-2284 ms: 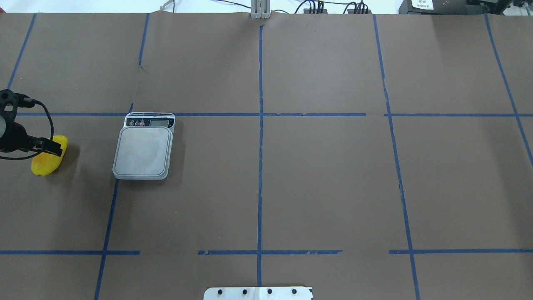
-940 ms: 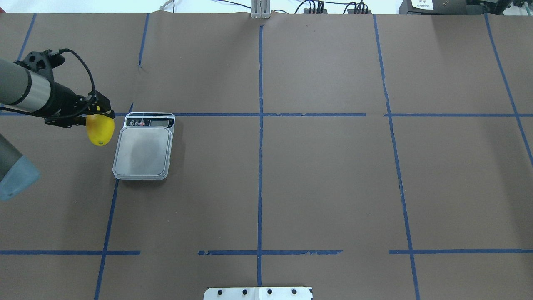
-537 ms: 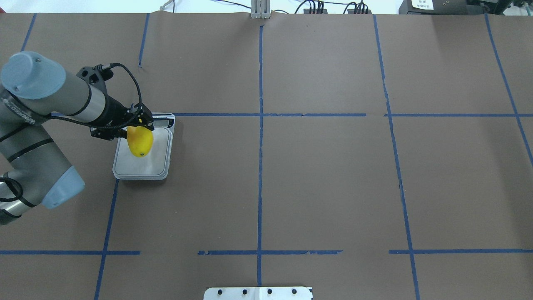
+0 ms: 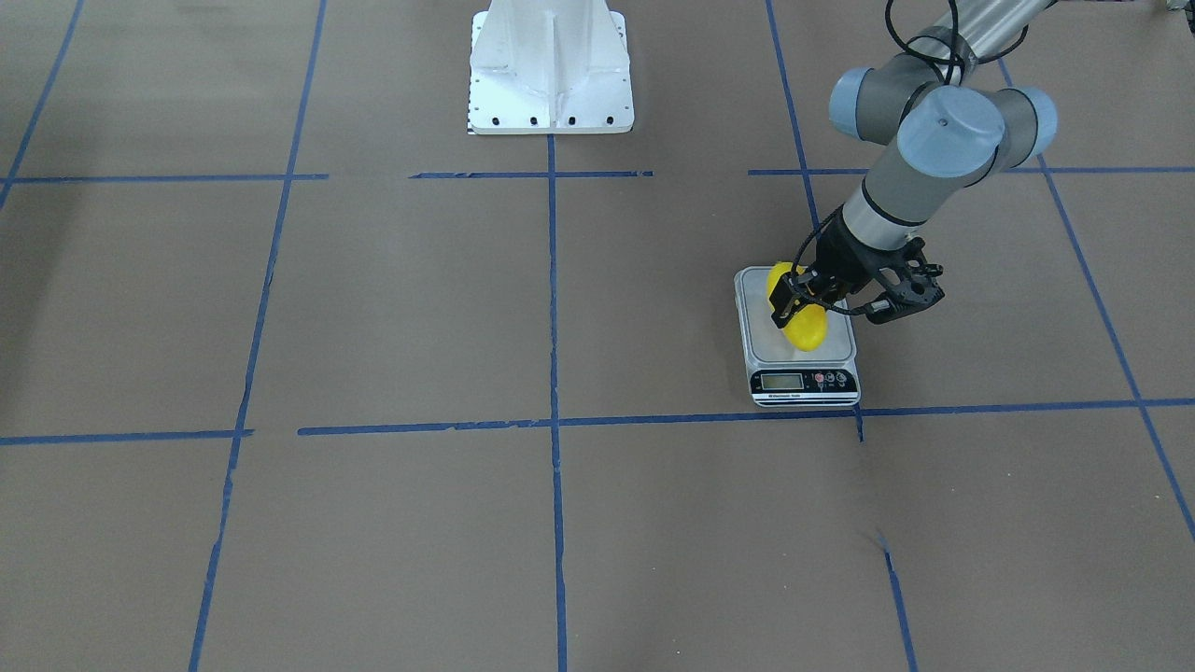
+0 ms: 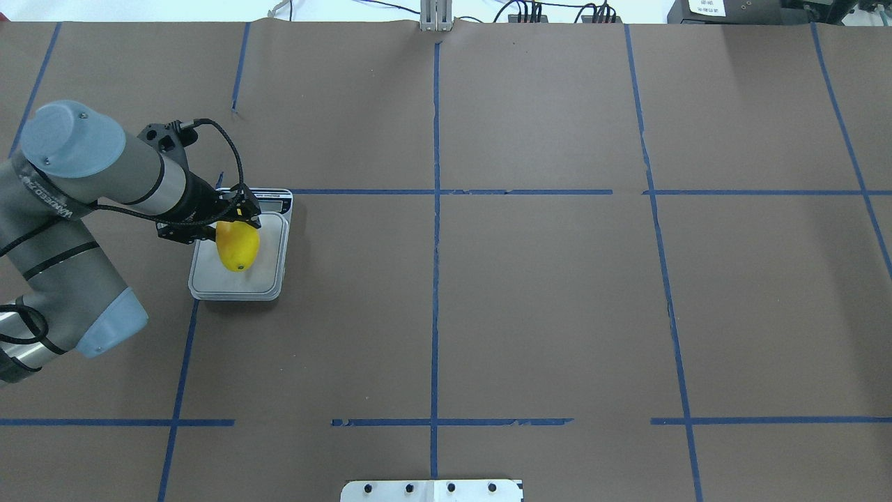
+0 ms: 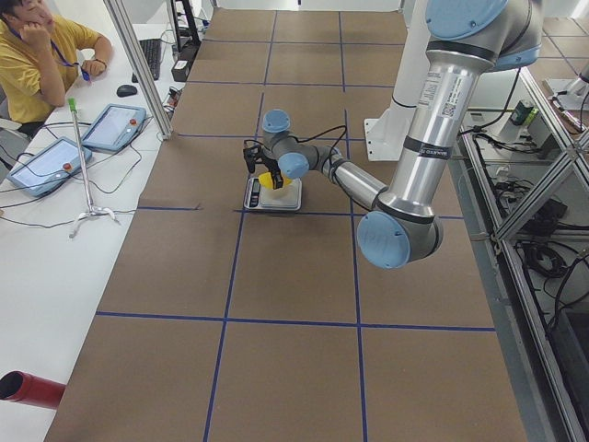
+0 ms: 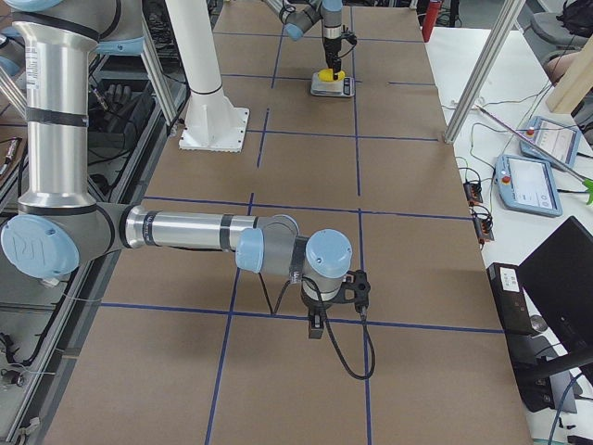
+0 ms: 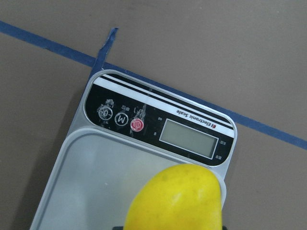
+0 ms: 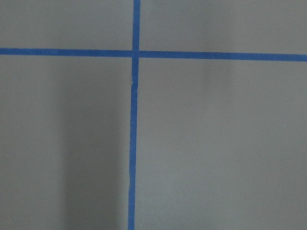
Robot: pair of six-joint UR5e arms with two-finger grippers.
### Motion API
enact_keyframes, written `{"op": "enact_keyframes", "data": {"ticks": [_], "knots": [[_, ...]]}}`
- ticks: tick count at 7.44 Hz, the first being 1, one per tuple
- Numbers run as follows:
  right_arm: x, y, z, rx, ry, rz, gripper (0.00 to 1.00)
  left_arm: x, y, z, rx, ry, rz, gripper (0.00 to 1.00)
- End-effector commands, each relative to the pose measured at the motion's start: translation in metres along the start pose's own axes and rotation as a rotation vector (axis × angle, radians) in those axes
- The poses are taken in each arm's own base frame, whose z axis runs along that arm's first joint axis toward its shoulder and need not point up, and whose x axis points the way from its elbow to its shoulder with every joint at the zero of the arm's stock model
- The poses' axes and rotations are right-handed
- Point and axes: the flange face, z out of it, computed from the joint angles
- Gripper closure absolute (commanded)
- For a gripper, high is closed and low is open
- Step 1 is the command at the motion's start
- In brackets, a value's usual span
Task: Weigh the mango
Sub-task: 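Lower the mango onto the scale pan and open the left gripper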
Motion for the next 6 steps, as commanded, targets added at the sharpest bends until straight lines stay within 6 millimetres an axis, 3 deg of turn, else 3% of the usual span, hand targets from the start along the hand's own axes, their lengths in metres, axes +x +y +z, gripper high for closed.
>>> {"op": "enact_keyframes", "data": {"ticks": [1, 2, 3, 4, 6], "knots": [[0.000, 0.000, 0.000, 0.000, 0.000, 0.000, 0.00, -0.015, 0.000, 0.006, 0.011, -0.026, -0.011, 0.79], [0.000, 0.000, 0.000, 0.000, 0.000, 0.000, 0.00, -0.018, -0.001, 0.008, 0.012, -0.031, -0.012, 0.59], [0.000, 0.000, 0.000, 0.000, 0.000, 0.000, 0.00, -0.014, -0.001, 0.006, 0.013, -0.025, -0.008, 0.23], [0.000, 0.000, 0.000, 0.000, 0.000, 0.000, 0.00, -0.009, 0.000, 0.005, 0.014, -0.018, -0.006, 0.00], [0.000, 0.000, 0.000, 0.000, 0.000, 0.000, 0.00, -0.012, -0.011, -0.012, 0.039, -0.003, -0.014, 0.00]]}}
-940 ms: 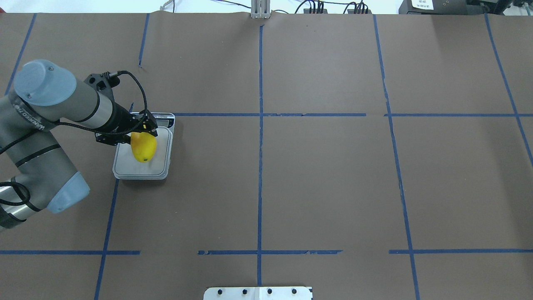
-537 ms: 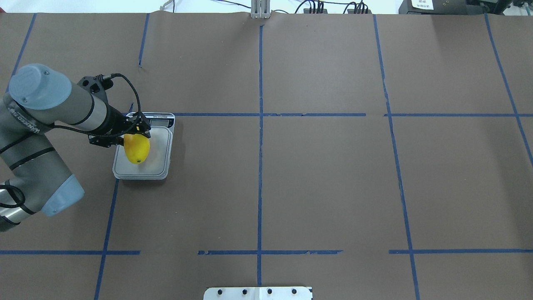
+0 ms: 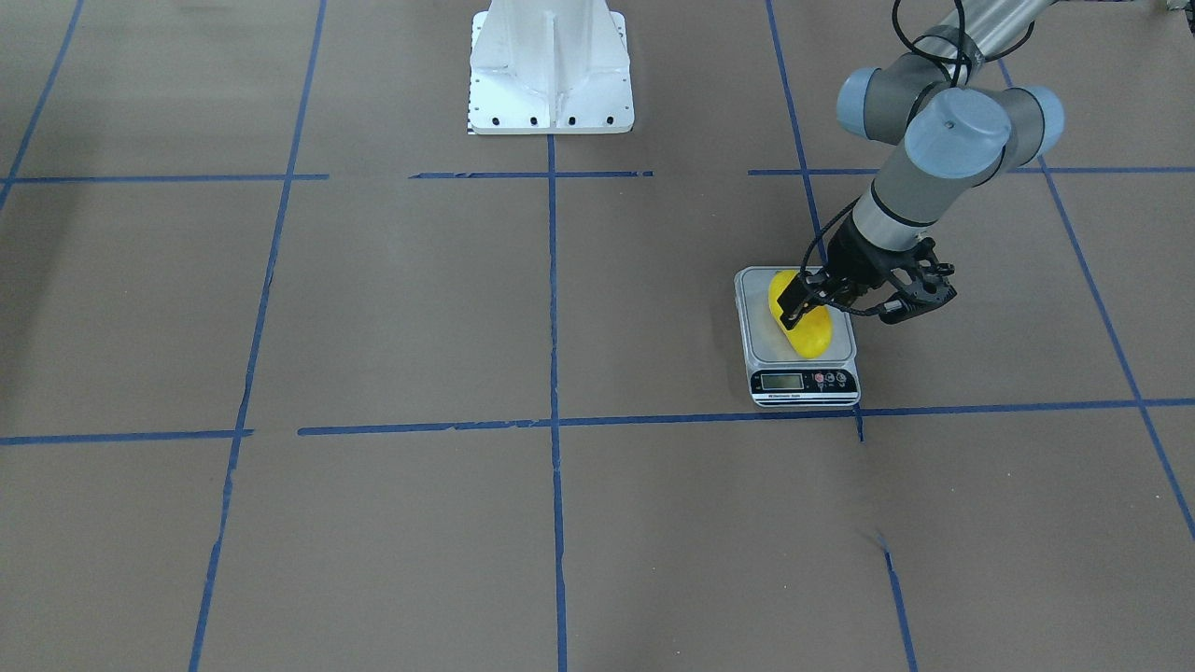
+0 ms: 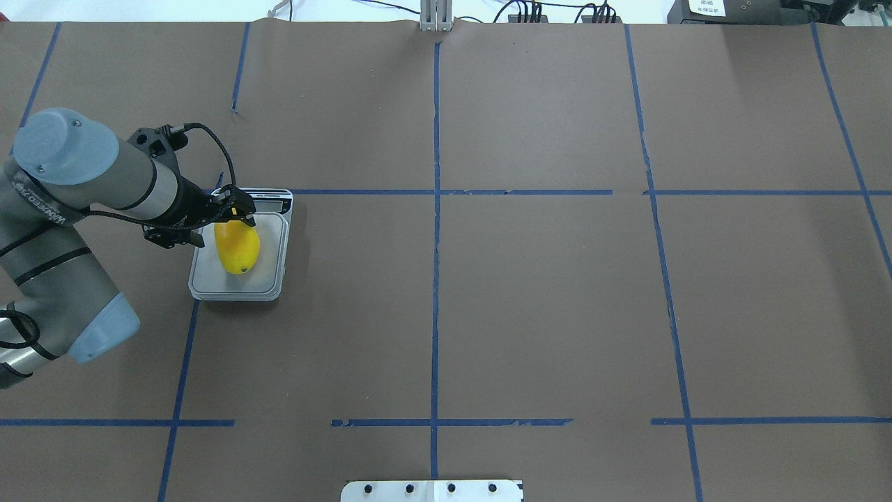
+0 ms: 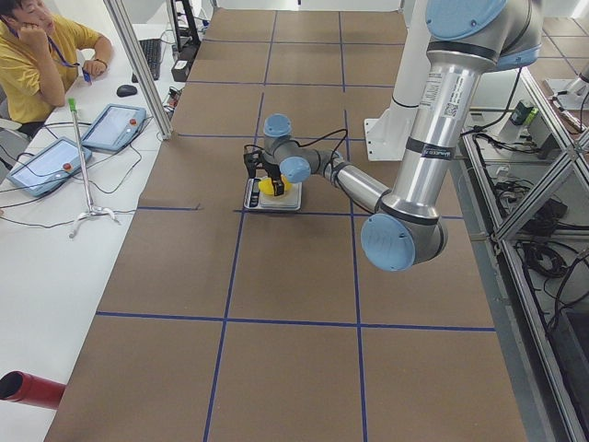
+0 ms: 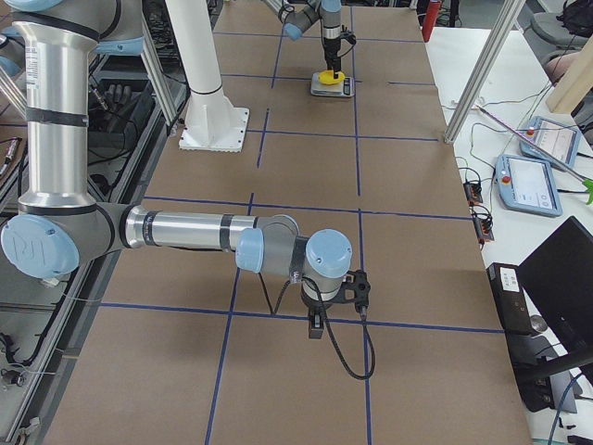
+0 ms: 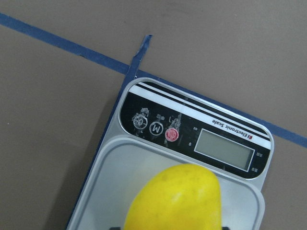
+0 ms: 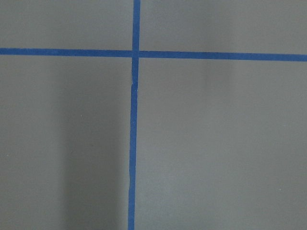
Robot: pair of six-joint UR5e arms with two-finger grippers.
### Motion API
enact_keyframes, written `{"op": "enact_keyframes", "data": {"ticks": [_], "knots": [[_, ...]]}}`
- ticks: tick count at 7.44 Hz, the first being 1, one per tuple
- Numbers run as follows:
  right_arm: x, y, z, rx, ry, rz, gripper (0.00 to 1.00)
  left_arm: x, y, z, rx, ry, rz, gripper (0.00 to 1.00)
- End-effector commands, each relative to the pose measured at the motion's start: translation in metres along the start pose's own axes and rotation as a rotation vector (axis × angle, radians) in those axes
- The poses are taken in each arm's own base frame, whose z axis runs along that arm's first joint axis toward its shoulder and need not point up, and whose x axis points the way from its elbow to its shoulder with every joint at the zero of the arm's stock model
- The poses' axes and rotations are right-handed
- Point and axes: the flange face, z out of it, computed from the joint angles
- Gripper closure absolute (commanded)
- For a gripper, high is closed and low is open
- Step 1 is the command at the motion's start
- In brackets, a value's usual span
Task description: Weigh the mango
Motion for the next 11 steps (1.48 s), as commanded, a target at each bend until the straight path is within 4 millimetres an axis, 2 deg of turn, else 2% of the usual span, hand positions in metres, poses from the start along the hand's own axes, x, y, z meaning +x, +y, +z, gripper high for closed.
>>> {"op": "enact_keyframes", "data": {"ticks": [1, 2, 3, 4, 5, 6, 8, 9, 10, 11], "knots": [[0.000, 0.000, 0.000, 0.000, 0.000, 0.000, 0.00, -0.004, -0.027, -0.032, 0.053, 0.031, 0.013, 0.00], [0.000, 0.000, 0.000, 0.000, 0.000, 0.000, 0.00, -0.032, -0.044, -0.053, 0.086, 0.018, 0.094, 0.00], [0.000, 0.000, 0.000, 0.000, 0.000, 0.000, 0.00, -0.081, -0.053, -0.075, 0.111, -0.015, 0.216, 0.00], [0.000, 0.000, 0.000, 0.000, 0.000, 0.000, 0.00, -0.137, -0.075, -0.104, 0.139, -0.054, 0.314, 0.00], [0.000, 0.000, 0.000, 0.000, 0.000, 0.000, 0.00, -0.195, -0.088, -0.127, 0.098, -0.058, 0.397, 0.00], [0.000, 0.000, 0.000, 0.000, 0.000, 0.000, 0.00, -0.260, -0.107, -0.156, 0.081, -0.057, 0.523, 0.00], [0.000, 0.000, 0.000, 0.000, 0.000, 0.000, 0.00, -0.378, -0.146, -0.191, 0.089, -0.085, 0.638, 0.00], [0.000, 0.000, 0.000, 0.000, 0.000, 0.000, 0.00, -0.420, -0.158, -0.211, 0.088, -0.126, 0.640, 0.00], [0.000, 0.000, 0.000, 0.000, 0.000, 0.000, 0.00, -0.449, -0.170, -0.230, 0.041, -0.153, 0.621, 0.00], [0.000, 0.000, 0.000, 0.000, 0.000, 0.000, 0.00, -0.435, -0.187, -0.241, 0.015, -0.159, 0.592, 0.00]]}}
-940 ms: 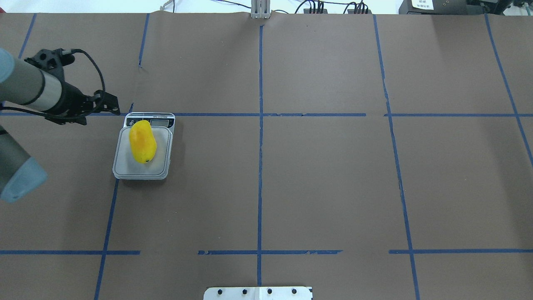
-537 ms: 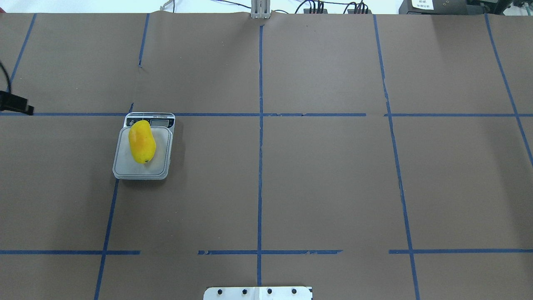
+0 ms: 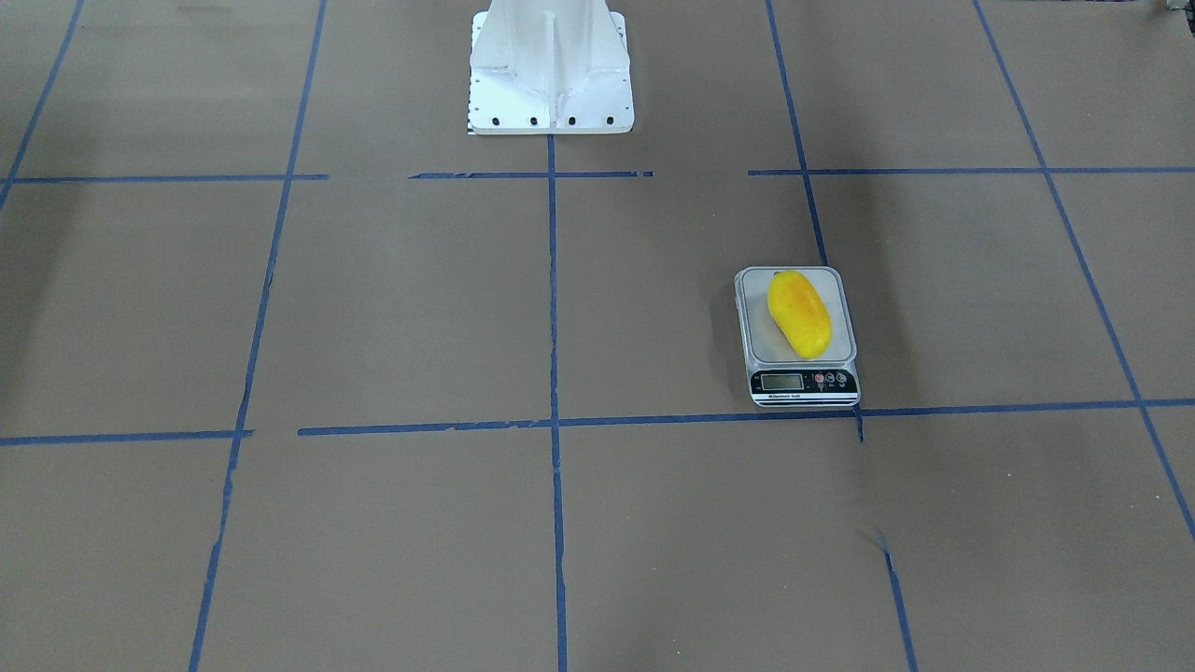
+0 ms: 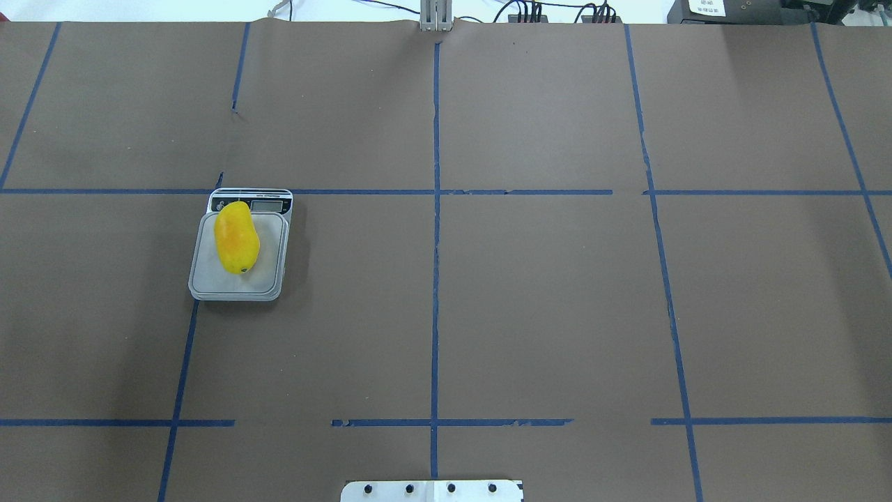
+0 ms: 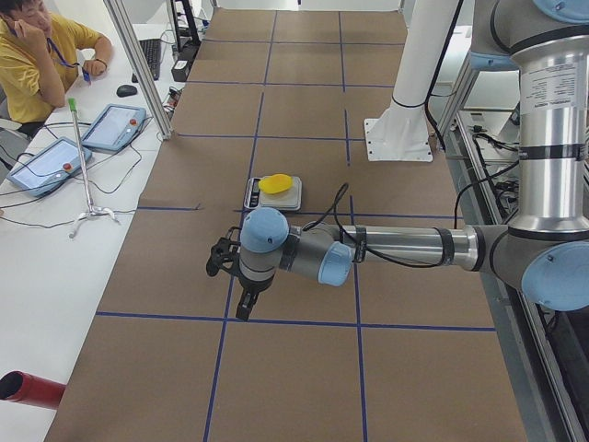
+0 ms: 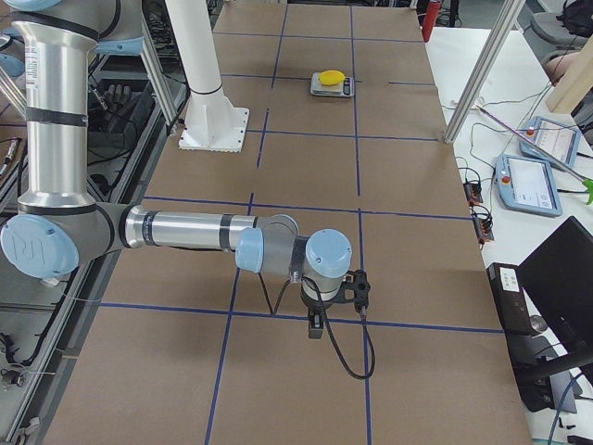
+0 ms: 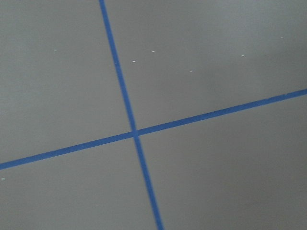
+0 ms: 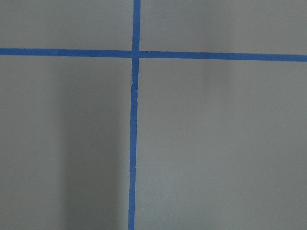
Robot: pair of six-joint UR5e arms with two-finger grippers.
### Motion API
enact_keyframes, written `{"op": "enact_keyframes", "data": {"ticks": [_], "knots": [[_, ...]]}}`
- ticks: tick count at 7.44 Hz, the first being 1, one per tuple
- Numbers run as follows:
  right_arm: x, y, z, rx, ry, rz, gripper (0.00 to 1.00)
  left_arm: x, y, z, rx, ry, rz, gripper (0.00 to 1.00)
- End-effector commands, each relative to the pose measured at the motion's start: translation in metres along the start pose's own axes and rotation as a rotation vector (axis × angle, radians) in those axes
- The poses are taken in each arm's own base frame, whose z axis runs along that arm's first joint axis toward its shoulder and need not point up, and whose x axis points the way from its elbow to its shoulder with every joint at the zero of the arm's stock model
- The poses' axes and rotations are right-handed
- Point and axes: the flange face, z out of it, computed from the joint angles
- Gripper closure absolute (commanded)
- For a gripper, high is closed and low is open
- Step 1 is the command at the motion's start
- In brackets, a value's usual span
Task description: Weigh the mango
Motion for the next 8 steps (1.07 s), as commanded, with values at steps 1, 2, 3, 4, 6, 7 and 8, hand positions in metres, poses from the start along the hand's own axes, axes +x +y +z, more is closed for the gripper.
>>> {"op": "enact_keyframes", "data": {"ticks": [1, 2, 3, 4, 6, 7, 8], "knots": [[0.000, 0.000, 0.000, 0.000, 0.000, 0.000, 0.00, -0.014, -0.017, -0.019, -0.050, 0.006, -0.035, 0.00], [0.000, 0.000, 0.000, 0.000, 0.000, 0.000, 0.00, -0.013, -0.015, -0.018, -0.072, 0.017, -0.081, 0.00], [0.000, 0.000, 0.000, 0.000, 0.000, 0.000, 0.00, -0.011, -0.009, 0.001, -0.109, 0.025, -0.141, 0.00], [0.000, 0.000, 0.000, 0.000, 0.000, 0.000, 0.00, 0.009, -0.013, 0.030, -0.161, 0.039, -0.105, 0.00], [0.000, 0.000, 0.000, 0.000, 0.000, 0.000, 0.00, 0.008, -0.002, 0.048, -0.198, 0.044, -0.103, 0.00], [0.000, 0.000, 0.000, 0.000, 0.000, 0.000, 0.00, 0.019, -0.011, 0.036, -0.168, 0.042, -0.081, 0.00], [0.000, 0.000, 0.000, 0.000, -0.001, 0.000, 0.00, 0.018, -0.010, 0.036, -0.162, 0.045, -0.071, 0.00]]}}
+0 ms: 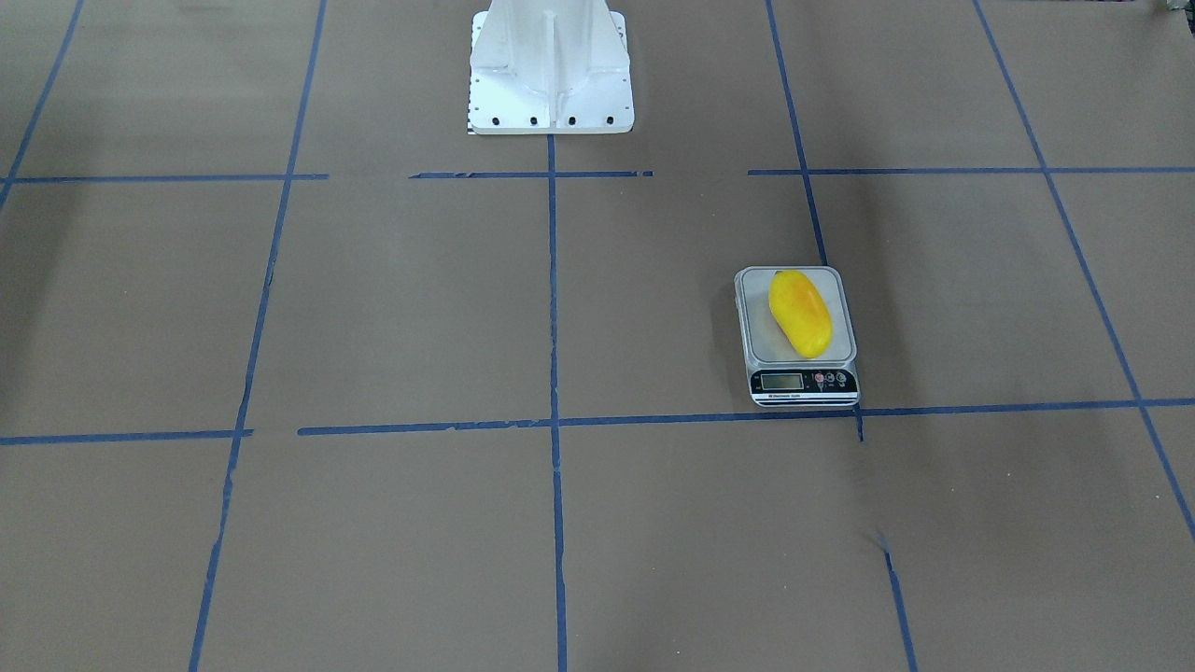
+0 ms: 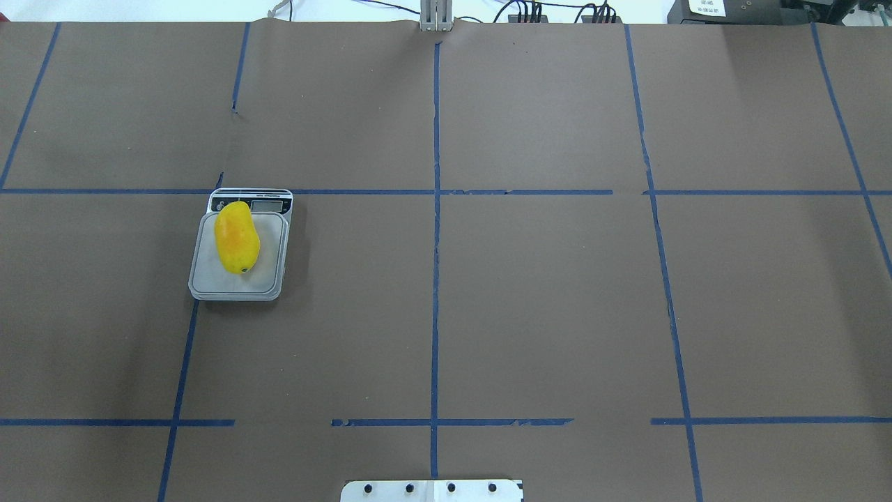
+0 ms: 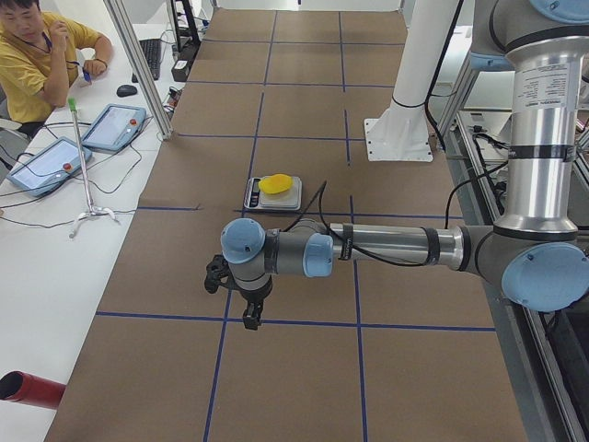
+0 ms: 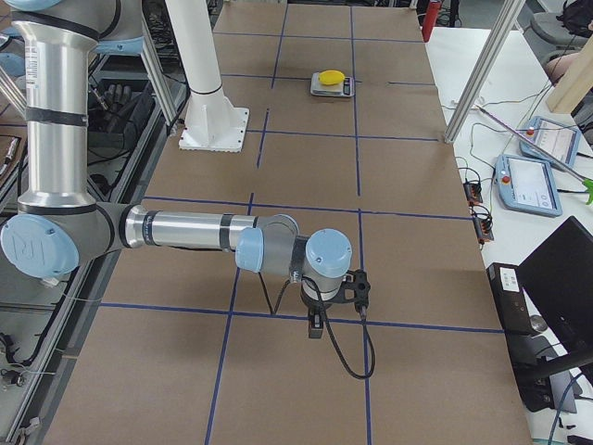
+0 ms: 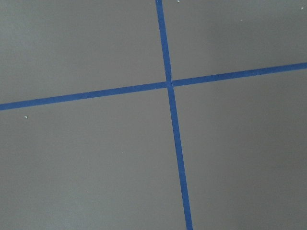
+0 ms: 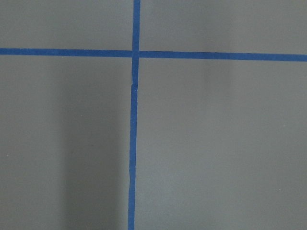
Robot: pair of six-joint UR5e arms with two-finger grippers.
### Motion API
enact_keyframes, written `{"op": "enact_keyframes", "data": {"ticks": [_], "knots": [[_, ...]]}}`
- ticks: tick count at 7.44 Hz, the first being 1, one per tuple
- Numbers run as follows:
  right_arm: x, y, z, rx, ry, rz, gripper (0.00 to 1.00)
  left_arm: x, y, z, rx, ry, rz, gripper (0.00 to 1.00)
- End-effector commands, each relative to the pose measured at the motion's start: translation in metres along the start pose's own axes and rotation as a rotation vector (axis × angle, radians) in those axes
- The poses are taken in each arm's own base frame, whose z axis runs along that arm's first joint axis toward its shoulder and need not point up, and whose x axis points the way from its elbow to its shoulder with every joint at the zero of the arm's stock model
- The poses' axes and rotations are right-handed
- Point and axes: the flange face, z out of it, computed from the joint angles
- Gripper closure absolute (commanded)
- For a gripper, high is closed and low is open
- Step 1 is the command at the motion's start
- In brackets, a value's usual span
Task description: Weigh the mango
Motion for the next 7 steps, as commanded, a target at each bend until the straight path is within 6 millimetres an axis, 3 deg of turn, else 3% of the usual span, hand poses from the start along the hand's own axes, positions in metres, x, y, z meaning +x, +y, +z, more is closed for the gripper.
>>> {"op": "enact_keyframes", "data": {"ticks": [1, 2, 3, 7], "knots": [[0.000, 0.000, 0.000, 0.000, 0.000, 0.000, 0.00, 0.010, -0.009, -0.009, 0.043, -0.002, 0.047, 0.00], [0.000, 0.000, 0.000, 0.000, 0.000, 0.000, 0.00, 0.011, -0.012, -0.010, 0.057, -0.004, 0.058, 0.00], [0.000, 0.000, 0.000, 0.000, 0.000, 0.000, 0.00, 0.017, -0.030, -0.022, 0.081, -0.007, 0.081, 0.00], [0.000, 0.000, 0.000, 0.000, 0.000, 0.000, 0.00, 0.019, -0.029, -0.023, 0.081, -0.011, 0.087, 0.00]]}}
